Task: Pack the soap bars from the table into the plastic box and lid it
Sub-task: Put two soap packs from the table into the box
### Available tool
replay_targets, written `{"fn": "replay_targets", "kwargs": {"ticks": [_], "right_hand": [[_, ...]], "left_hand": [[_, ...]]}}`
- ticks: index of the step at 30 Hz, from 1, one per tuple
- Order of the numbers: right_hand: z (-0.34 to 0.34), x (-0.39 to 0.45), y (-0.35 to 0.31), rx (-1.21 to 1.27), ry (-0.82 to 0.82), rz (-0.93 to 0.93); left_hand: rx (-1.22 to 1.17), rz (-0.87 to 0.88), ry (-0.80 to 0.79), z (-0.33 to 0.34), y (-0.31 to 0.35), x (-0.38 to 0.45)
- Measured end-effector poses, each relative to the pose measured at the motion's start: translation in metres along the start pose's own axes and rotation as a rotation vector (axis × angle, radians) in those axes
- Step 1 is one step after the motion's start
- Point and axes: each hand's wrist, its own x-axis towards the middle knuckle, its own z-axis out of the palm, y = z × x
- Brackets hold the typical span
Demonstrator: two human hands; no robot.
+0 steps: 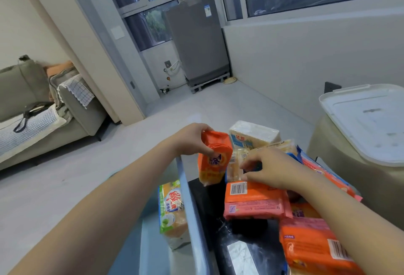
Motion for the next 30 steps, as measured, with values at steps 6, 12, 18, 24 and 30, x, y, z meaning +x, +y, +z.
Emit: {"fn": "replay_targets", "kwargs": {"ticks": [6,12,18,24,30], "right_hand": [[-0.003,-0.002,-0.005,0.275,0.214,0.037],[-0.016,-0.014,-0.03,0.535,0.105,-0.112],[-0.022,-0.032,-0.06,0.796,0.058,-0.212],[-0.008,-0.038,-0.085,0.984,0.082,-0.169],[0.002,-0.04,-0.093,1.109,0.085,-0.043]], "left_hand": [[-0.272,0.061,0.144,-0.022,0.019,-0.042],[-0.545,0.106,0.196,-0.041,0.039,-0.096],[-0.817,0.01,0.229,-0.042,0.044,-0.132],[-0.896,-0.11,0.267,-0.029,0.044,-0.157],[-1.083,-0.111,0.171,-0.013,0.039,-0.181]]}}
